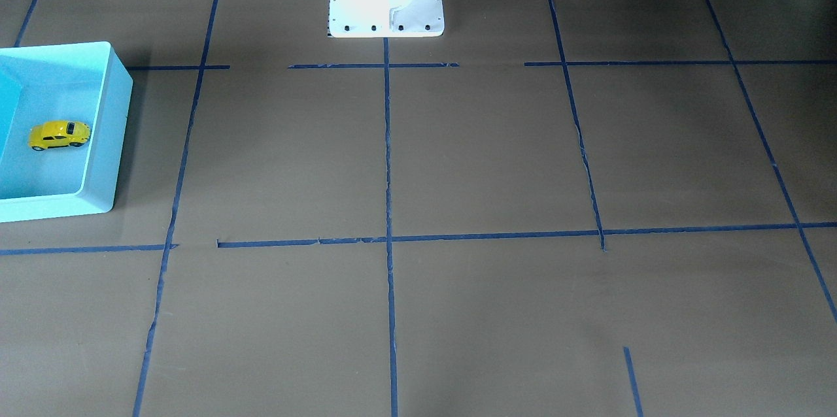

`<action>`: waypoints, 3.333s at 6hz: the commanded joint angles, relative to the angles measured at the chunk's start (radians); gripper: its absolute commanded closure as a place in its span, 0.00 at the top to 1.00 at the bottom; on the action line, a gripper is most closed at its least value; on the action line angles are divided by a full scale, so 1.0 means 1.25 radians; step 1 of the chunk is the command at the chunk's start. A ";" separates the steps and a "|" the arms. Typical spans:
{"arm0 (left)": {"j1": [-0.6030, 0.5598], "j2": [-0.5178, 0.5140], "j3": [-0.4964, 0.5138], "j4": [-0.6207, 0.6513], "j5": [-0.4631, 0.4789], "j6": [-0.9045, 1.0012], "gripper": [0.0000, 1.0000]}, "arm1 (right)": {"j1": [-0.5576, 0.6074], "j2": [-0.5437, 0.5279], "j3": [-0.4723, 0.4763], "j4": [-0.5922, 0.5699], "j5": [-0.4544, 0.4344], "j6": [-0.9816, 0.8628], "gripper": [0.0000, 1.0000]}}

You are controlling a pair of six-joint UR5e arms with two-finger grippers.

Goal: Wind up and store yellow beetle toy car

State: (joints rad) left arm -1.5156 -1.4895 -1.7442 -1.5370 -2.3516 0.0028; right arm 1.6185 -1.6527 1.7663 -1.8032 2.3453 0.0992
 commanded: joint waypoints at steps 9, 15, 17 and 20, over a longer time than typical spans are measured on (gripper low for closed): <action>-0.002 0.004 -0.002 0.000 -0.001 0.004 1.00 | 0.020 -0.101 -0.002 0.177 -0.011 -0.051 1.00; -0.002 0.004 -0.002 0.000 -0.001 0.003 1.00 | 0.022 -0.101 -0.001 0.177 -0.010 -0.051 1.00; -0.001 0.004 -0.002 0.000 -0.001 0.003 1.00 | 0.022 -0.101 -0.001 0.177 -0.010 -0.050 1.00; -0.002 0.004 -0.002 0.000 -0.001 0.003 1.00 | 0.026 -0.101 0.001 0.177 -0.011 -0.050 1.00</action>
